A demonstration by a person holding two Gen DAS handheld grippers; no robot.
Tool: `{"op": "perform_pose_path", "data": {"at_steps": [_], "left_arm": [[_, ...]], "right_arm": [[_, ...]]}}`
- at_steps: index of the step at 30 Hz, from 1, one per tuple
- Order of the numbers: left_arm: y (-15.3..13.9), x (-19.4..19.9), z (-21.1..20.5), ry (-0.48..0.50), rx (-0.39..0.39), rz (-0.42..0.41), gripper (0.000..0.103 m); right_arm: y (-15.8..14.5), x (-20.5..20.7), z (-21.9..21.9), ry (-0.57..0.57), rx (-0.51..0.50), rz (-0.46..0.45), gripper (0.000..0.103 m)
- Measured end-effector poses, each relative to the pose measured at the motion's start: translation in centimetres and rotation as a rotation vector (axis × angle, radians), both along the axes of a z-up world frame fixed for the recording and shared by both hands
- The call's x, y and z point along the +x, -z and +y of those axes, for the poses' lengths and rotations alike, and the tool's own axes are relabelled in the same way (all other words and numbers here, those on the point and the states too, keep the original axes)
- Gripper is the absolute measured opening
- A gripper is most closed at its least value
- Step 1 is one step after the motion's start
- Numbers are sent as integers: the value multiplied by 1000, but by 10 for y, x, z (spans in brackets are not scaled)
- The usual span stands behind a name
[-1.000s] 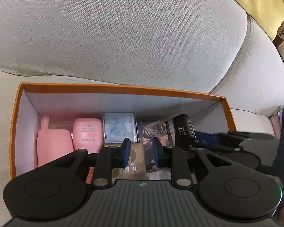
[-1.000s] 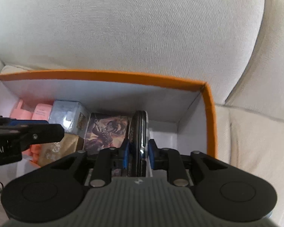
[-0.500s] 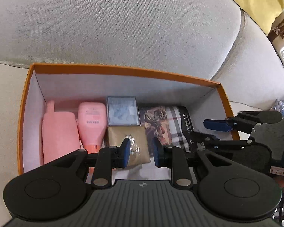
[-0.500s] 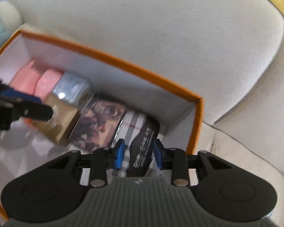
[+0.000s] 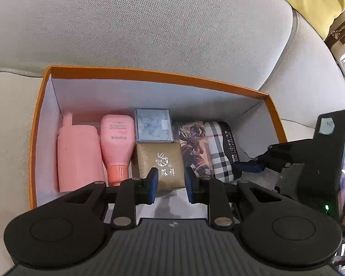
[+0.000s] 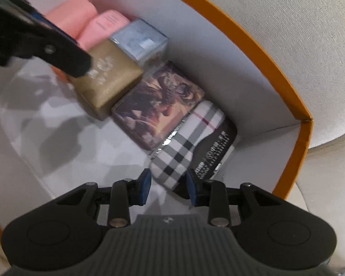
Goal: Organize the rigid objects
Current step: 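Open both tools to release the card box and tin, then lift away, then move both tools back down toward the blue card and tape measure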
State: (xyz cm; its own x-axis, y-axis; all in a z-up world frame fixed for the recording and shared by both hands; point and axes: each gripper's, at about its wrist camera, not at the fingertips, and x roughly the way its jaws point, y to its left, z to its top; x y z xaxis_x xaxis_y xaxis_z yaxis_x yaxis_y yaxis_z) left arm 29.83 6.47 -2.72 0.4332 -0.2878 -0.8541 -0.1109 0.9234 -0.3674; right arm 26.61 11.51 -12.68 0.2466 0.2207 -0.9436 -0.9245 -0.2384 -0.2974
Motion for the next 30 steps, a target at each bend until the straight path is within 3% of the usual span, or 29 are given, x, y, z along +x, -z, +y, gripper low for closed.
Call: {"op": "perform_pose_path", "data": {"at_steps": [9, 17, 24, 30], "left_arm": [[-12, -6, -10, 22, 15, -48, 27], [-35, -24, -22, 34, 26, -120, 27], [-58, -61, -30, 64, 38, -193, 27], [-78, -104, -29, 87, 34, -250, 26]], "right_arm": [[-4, 8, -2, 59, 52, 39, 34], [-36, 2, -19, 84, 132, 65, 34], [-82, -7, -56, 229, 330, 196, 35], [-121, -50, -107, 333, 505, 303, 40]]}}
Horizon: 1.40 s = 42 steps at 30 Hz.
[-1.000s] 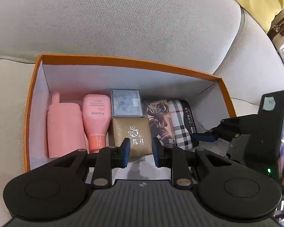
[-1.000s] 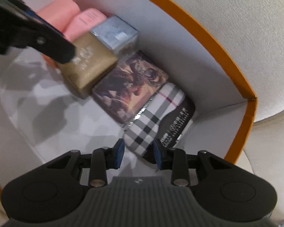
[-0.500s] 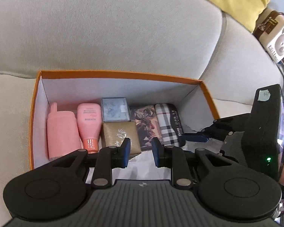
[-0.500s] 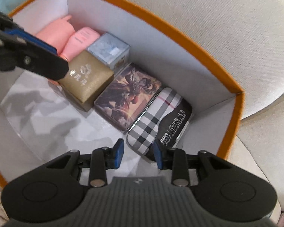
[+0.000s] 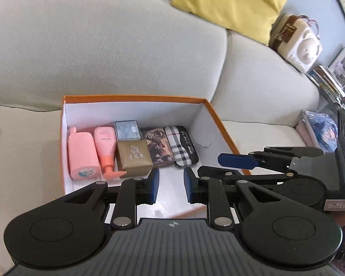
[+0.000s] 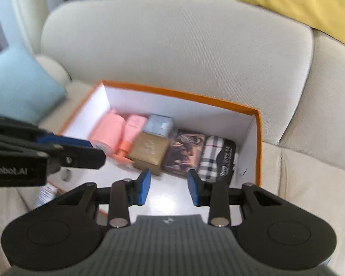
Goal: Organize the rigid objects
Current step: 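Move both tools back down toward the blue card and tape measure, then grasp the blue card with the left tool while the right tool grasps the yellow tape measure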
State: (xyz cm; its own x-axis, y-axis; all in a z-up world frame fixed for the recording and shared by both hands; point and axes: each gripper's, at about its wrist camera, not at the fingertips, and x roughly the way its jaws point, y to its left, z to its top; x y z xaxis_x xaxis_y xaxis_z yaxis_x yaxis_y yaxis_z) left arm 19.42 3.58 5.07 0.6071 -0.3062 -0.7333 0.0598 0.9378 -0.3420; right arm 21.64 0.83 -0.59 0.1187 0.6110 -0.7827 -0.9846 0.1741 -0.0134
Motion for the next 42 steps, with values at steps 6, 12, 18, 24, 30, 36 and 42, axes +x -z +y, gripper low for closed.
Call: {"op": "perform_pose_path", "data": {"at_steps": [6, 12, 18, 24, 30, 36, 42], "left_arm": [[3, -38, 4, -14, 18, 23, 26], [24, -71, 12, -38, 38, 102, 26], [51, -106, 26, -41, 31, 193, 26], [70, -122, 28, -54, 19, 234, 26], [74, -120, 24, -70, 29, 253, 26], [84, -105, -14, 42, 68, 220, 28], [116, -82, -41, 86, 67, 253, 47]], "right_arm": [[-5, -29, -44, 91, 100, 92, 53], [17, -56, -73, 169, 102, 139, 53], [54, -71, -99, 235, 30, 154, 52], [79, -67, -122, 285, -49, 208, 50], [87, -70, -127, 240, -65, 188, 42], [89, -64, -118, 252, -136, 112, 19], [93, -58, -107, 187, -186, 29, 32]]}}
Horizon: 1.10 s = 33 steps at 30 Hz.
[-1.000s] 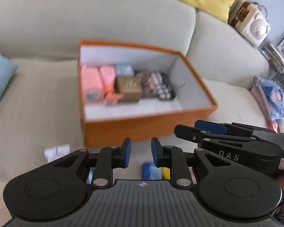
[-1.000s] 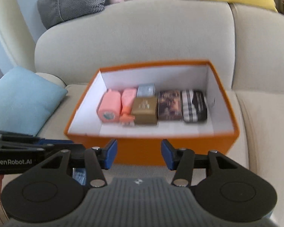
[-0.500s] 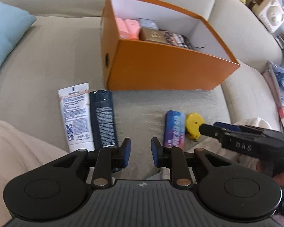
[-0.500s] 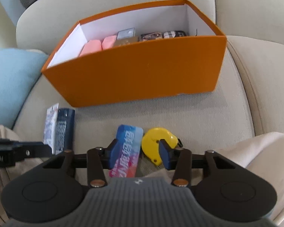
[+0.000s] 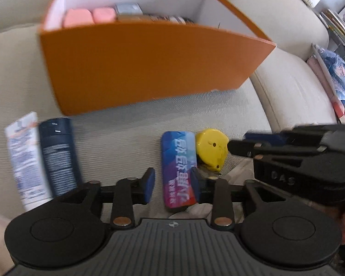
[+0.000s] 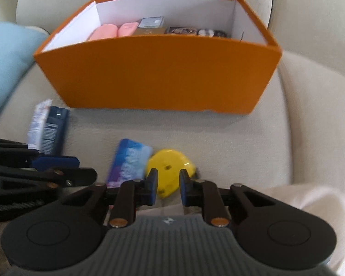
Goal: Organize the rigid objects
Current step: 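Grasp the blue card with the left tool while the right tool grasps the yellow tape measure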
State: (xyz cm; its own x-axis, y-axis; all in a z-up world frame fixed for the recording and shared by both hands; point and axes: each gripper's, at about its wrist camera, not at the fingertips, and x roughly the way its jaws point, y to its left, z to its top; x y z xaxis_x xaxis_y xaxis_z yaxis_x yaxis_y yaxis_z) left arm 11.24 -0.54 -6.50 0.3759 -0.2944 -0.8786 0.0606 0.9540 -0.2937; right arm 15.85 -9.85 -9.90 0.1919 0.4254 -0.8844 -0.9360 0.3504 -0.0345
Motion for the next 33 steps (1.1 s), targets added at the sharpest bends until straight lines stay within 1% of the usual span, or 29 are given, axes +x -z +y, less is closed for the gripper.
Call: {"op": "perform_pose_path", "data": {"at_steps": [1, 2, 4, 6, 7, 8, 11, 13, 15, 18, 21, 22, 24, 26, 28, 31, 33], "left_arm": [[3, 1, -3, 4, 3, 6, 51], [8, 2, -6, 9, 12, 11, 53], [16, 5, -10, 7, 48, 26, 53], [24, 8, -10, -3, 50, 56, 53], [28, 9, -9, -12, 52, 74, 51], [33, 10, -8, -18, 51, 82, 52], [36, 11, -7, -20, 22, 83, 53], [37, 12, -8, -19, 16, 83, 51], [40, 13, -6, -30, 1, 85, 52], [42, 12, -3, -42, -24, 89, 52], [41, 9, -2, -51, -34, 91, 48], [40, 8, -2, -52, -41, 90, 40], [36, 4, -3, -57, -39, 87, 37], [31, 0, -5, -61, -27, 82, 33], [27, -4, -5, -60, -23, 78, 27], [16, -4, 3, -49, -40, 60, 19], [13, -3, 7, -30, -57, 45, 15]], "right_arm": [[-1, 3, 1, 4, 2, -17, 39], [-1, 8, 1, 6, 7, -24, 45], [1, 19, 2, -9, -1, 5, 45], [7, 29, 0, -9, -2, 67, 45], [9, 33, -1, -7, 1, 95, 45], [11, 35, -1, -8, 3, 108, 45], [16, 37, 0, -25, -2, 145, 45], [20, 37, 3, -33, -16, 150, 46], [23, 36, 6, -36, -30, 143, 44], [26, 43, 8, -19, -27, 177, 42], [29, 46, 9, -5, -24, 192, 41], [29, 47, 9, -3, -23, 193, 41], [28, 46, 8, 0, -21, 194, 42], [29, 46, 10, 3, -23, 187, 41], [29, 43, 11, 1, -29, 178, 41], [29, 38, 13, -7, -49, 148, 41], [29, 35, 14, -11, -59, 131, 41]]}}
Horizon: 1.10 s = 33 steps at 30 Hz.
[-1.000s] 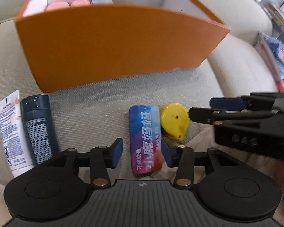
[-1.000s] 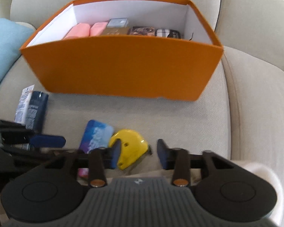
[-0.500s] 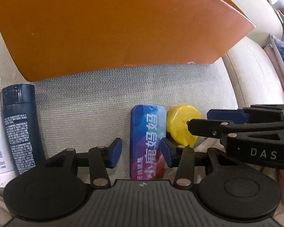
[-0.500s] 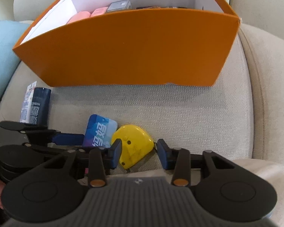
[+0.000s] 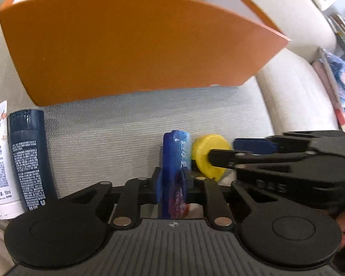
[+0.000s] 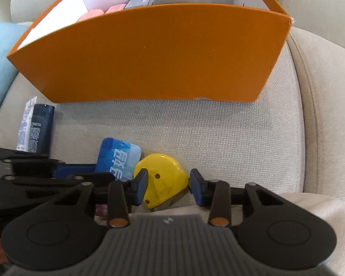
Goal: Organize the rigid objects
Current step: 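Grasp the blue card with the left tool while the right tool grasps the yellow tape measure, then lift the blue card and yellow tape measure and carry them over the orange box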
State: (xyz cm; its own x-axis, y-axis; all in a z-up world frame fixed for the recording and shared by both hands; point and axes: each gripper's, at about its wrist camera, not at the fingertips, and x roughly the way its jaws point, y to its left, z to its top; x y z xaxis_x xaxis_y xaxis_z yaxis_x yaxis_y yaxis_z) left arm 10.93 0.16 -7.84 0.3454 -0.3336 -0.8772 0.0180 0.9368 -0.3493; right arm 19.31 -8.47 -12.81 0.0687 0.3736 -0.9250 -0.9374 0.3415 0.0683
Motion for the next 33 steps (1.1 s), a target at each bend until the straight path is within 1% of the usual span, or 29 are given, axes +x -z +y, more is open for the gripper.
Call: {"op": "perform_pose_path", "data": {"at_steps": [1, 4, 7, 8, 9, 11, 13, 14, 17, 19, 22, 24, 26, 28, 30, 32, 33], "left_arm": [[-2, -2, 0, 6, -11, -5, 15], [-1, -1, -3, 14, -10, -2, 15], [4, 1, -4, 6, -21, 13, 15], [5, -5, 10, 4, -25, 14, 15], [5, -6, 12, 0, -30, 15, 15], [5, -8, 17, -2, -35, 13, 15], [5, 3, 1, -2, -33, 9, 15], [4, 2, 2, -2, -28, 5, 15], [-2, -3, 10, -15, -2, -7, 14], [-3, -6, 19, -42, -2, -7, 14], [-4, -10, 32, -82, -7, -10, 14], [-4, -12, 39, -104, -8, -12, 14], [-4, -14, 40, -119, -8, -13, 14], [-3, -16, 45, -130, -12, -12, 14], [-3, -19, 48, -135, -18, -12, 14], [-3, -19, 49, -133, -17, -14, 14], [-3, -20, 50, -132, -17, -15, 14]], "right_arm": [[0, -1, 0, -2, -1, -4, 41], [-1, -2, 0, -3, -3, -10, 41], [1, -1, -2, 1, -11, -26, 36], [1, 0, -5, 5, -9, -26, 35], [0, 1, -6, 7, -8, -23, 35], [0, 1, -7, 7, -8, -20, 35], [1, 0, -7, 6, -8, -22, 35], [1, 0, -7, 6, -7, -21, 36], [1, -1, -9, 0, -7, -22, 38], [1, 0, -12, -4, -2, -21, 40], [-3, 1, -14, -19, 5, -11, 48], [-2, 0, -13, -41, -2, -14, 57], [-1, -3, -11, -66, -22, -28, 62], [1, -7, -9, -96, -49, -48, 65], [3, -12, -5, -147, -79, -55, 75], [5, -18, -1, -218, -107, -59, 77], [7, -21, 1, -235, -119, -80, 77]]}}
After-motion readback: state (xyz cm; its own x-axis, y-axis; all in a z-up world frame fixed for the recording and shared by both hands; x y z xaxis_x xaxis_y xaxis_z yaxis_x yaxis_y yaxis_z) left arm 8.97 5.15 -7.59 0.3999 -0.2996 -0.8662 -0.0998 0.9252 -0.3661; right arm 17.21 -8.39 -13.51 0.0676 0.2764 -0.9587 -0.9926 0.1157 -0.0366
